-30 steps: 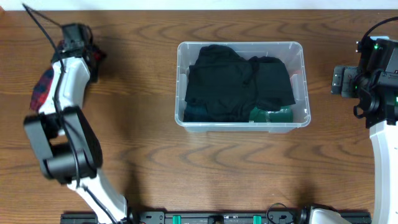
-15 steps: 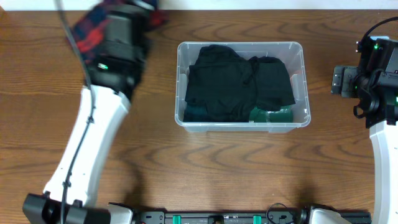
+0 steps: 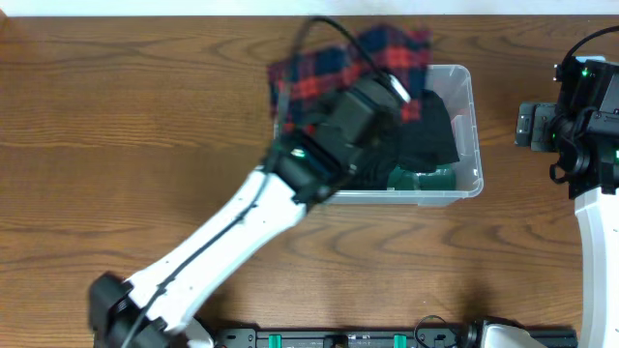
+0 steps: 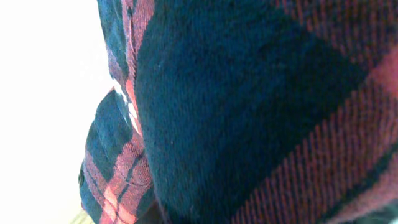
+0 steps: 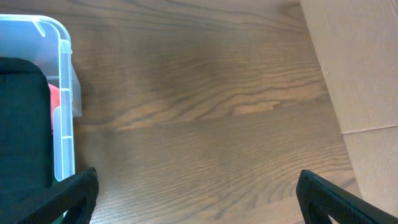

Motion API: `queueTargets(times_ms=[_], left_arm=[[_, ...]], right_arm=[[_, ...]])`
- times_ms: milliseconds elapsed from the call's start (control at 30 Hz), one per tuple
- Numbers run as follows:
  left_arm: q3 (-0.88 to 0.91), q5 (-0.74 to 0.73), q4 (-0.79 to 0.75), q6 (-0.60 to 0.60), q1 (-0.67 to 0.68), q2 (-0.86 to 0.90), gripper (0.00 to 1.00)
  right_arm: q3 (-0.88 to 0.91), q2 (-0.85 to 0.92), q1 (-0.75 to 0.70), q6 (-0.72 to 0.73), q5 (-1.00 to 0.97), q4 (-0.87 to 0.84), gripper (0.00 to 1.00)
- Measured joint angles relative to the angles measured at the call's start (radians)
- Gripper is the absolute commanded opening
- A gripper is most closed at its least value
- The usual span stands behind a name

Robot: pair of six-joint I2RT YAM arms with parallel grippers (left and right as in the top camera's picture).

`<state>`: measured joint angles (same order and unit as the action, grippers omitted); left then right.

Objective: Pack container
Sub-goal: 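Carry the plaid shirt right and lay it into the bin, then spread and press the plaid shirt flat in the bin with the left gripper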

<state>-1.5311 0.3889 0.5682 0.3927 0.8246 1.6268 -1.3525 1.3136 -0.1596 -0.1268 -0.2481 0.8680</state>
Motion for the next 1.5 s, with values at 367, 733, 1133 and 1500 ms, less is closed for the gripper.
queueTargets(times_ms=[367,733,1133,1500], left_arm=[[0.0,-0.001,0.0,0.0,0.119,0.197,0.06],[0.0,0.003,-0.053,-0.039,0.11,0.208,0.06],[0.0,0.156,-0.035,0.03,0.098,0.208,0.06],[0.0,0.193,-0.003,0.028,0.097,0.208,0.06]], right_arm=[[0.0,0.0,0.0,0.0,0.0,0.0,0.99],[0.0,0.0,0.0,0.0,0.0,0.0,0.99],[0.0,0.0,0.0,0.0,0.0,0.0,0.99],[0.0,0.0,0.0,0.0,0.0,0.0,0.99]])
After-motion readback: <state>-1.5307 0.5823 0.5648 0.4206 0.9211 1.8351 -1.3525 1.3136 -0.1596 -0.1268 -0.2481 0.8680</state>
